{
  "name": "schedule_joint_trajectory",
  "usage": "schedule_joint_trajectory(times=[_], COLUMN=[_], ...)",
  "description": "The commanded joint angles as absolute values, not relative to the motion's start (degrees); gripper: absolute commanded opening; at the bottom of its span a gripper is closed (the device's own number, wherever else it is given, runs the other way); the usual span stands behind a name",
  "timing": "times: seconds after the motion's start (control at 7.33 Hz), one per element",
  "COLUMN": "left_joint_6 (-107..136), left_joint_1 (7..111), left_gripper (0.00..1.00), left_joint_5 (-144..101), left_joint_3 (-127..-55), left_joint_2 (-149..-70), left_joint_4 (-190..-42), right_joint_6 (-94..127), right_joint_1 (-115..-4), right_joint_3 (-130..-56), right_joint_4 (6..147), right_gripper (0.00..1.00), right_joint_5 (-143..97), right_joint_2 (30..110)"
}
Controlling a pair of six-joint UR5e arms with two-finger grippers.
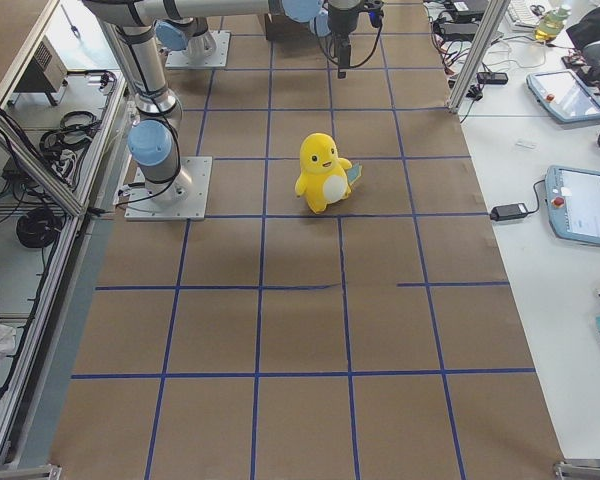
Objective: Pull drawer sideways
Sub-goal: 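Pull the handle with the left gripper, sliding the drawer out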
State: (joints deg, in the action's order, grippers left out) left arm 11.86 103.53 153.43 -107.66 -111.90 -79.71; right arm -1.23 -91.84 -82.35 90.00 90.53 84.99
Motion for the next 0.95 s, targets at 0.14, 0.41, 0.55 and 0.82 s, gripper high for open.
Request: schedule_joint_trajectory(times=[0.14, 0.41, 0.55, 0.82], left_joint_6=[11.87, 11.78, 11.78, 11.78], left_joint_1=[103.54, 103.54, 103.54, 103.54], left_gripper=[0.38, 0.39, 0.39, 0.39], left_joint_5=[152.67, 152.67, 152.49, 150.04], left_joint_3=[-107.58, -107.49, -107.49, -106.79], left_joint_2=[-111.88, -111.80, -111.71, -111.45], left_joint_4=[-79.72, -79.72, -79.63, -79.63], right_joint_6=[-1.23, -1.23, -1.23, -1.23], right_joint_1=[-91.85, -91.85, -91.85, -91.85], right_joint_3=[-82.35, -82.35, -82.35, -82.35], right_joint_4=[90.00, 90.00, 90.00, 90.00], right_gripper=[1.00, 1.00, 1.00, 1.00], right_joint_5=[90.53, 90.53, 90.53, 90.53], right_joint_2=[84.99, 84.99, 84.99, 84.99])
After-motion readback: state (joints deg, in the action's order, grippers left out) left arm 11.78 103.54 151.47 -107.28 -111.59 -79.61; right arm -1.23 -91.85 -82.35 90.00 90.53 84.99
